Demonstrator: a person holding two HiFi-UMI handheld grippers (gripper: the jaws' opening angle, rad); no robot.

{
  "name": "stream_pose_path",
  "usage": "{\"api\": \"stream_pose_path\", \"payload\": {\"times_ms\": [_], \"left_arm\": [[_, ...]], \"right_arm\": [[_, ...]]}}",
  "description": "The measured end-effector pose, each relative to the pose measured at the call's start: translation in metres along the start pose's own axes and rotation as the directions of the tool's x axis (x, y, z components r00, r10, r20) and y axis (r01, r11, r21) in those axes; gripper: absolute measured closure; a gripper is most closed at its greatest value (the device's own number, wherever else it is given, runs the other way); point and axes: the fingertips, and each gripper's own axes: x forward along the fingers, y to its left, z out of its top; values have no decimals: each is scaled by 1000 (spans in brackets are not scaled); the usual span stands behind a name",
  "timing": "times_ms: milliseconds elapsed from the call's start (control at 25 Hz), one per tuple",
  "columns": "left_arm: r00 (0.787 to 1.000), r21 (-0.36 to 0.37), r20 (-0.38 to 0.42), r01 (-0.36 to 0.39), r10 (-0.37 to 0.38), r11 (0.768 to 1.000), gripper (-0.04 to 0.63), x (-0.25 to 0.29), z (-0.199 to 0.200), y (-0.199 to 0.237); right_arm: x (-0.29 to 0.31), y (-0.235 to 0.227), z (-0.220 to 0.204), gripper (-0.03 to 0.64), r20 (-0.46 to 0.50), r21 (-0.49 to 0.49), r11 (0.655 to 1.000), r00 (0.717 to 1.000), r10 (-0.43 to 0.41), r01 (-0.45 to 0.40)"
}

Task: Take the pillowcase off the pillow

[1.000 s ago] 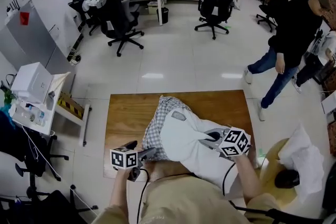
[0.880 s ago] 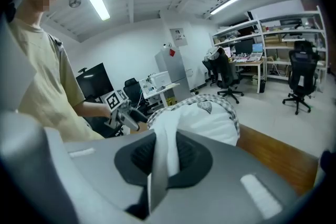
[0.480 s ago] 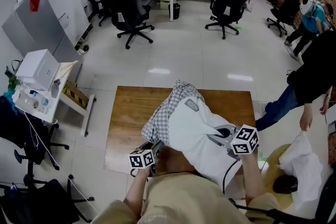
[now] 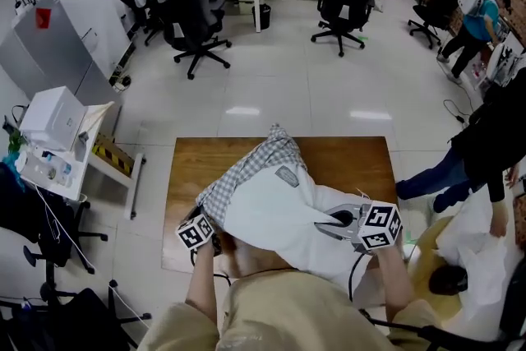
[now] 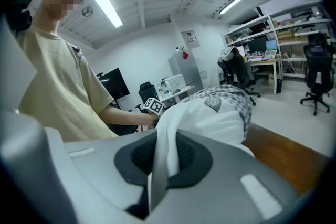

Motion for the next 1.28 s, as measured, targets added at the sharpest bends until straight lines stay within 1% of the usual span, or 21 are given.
{"api": "stream_pose_path", "payload": {"times_ms": [80,200,240,320,360,440,480,560,600,640,720,800,880,960,1000,1040,1080,1120,1160,1240,1280], "left_arm": [[997,6,-2,-77,77,997,581,9,17,37],[989,91,-30,-144,147,985,581,15,35,71],[990,104,-54,-123,129,987,581,16,36,74],[989,131,-141,-23,42,991,576,16,28,67],[983,143,-183,27,-1,989,501,15,21,62],[982,141,-182,84,-58,986,178,5,23,53],[988,132,-134,96,-78,987,115,-4,35,48],[991,149,-43,130,-125,980,117,-23,68,21],[986,190,-23,168,-166,967,117,-30,85,-3],[975,249,-12,219,-223,943,120,-34,102,-35],[938,365,-2,323,-346,873,138,-40,133,-102],[896,433,-11,405,-444,805,144,-40,158,-159],[858,485,-90,481,-506,730,144,-28,160,-206],[835,542,-267,543,-481,641,149,-4,134,-233],[823,561,-363,567,-437,603,201,8,115,-236],[816,574,-428,577,-389,581,310,18,101,-235],[825,588,-443,562,-350,581,369,27,96,-231],[854,604,-414,517,-316,606,470,36,100,-222],[892,613,-359,447,-275,652,568,47,108,-208],[963,598,-225,258,-149,759,578,66,130,-161],[984,580,-154,165,-92,798,580,72,145,-136]], "right_arm": [[-5,4,1,609,15,-3,1000,1000,11,-11],[-7,6,2,609,30,-7,1000,999,25,-25],[-6,7,2,609,30,-12,999,999,30,-29],[-1,9,0,609,30,-24,999,999,32,-31],[1,9,-2,609,29,-29,999,999,30,-29],[5,7,-5,609,17,-35,999,1000,19,-19],[6,7,-6,609,7,-39,999,1000,18,-18],[9,8,-7,609,-17,-48,999,1000,26,-26],[10,9,-7,609,-27,-52,998,999,29,-30],[11,10,-7,609,-34,-54,998,999,29,-31],[15,11,-9,609,-41,-59,998,999,25,-27],[22,13,-10,607,-51,-71,997,998,28,-32],[27,19,-7,607,-63,-93,995,997,37,-43],[29,24,-4,607,-71,-112,993,997,41,-49],[30,26,-3,607,-73,-119,992,997,39,-47],[31,27,-3,607,-76,-123,992,997,33,-42],[31,27,-4,607,-78,-125,992,997,24,-34],[31,28,-6,607,-79,-124,992,997,17,-27],[29,29,-7,607,-75,-121,992,997,14,-24],[21,32,-6,607,-56,-114,993,998,16,-23],[15,33,-6,607,-43,-111,994,999,13,-18]]}}
